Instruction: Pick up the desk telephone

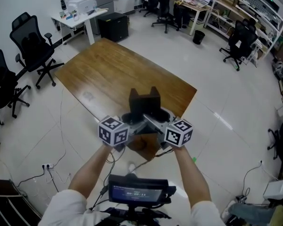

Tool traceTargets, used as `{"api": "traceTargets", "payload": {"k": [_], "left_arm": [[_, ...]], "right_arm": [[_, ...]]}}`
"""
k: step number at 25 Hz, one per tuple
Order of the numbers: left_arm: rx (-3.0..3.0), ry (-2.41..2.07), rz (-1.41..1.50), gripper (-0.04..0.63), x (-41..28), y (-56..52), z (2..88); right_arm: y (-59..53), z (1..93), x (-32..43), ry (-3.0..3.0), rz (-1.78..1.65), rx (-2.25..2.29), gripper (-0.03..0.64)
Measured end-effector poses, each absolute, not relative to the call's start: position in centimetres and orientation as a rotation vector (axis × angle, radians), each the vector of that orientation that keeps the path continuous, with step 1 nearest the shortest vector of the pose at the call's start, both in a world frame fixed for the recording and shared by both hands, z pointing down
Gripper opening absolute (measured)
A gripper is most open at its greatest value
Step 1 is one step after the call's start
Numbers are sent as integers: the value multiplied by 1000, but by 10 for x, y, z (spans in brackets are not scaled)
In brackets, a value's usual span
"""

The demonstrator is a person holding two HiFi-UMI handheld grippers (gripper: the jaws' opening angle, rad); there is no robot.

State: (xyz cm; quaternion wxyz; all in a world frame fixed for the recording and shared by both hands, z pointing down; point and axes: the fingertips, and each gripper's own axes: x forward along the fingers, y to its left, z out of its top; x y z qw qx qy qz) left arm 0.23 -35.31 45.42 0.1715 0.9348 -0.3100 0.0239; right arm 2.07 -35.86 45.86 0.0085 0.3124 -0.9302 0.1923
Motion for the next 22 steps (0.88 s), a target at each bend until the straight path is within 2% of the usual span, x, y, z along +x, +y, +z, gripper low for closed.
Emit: {"api": "traceTargets", "payload": {"k": [22], "left_arm": [[2901,-957,3,239,16,-214,354]], "right_arm": [[-222,357,34,-3097,244,1032,311]]}}
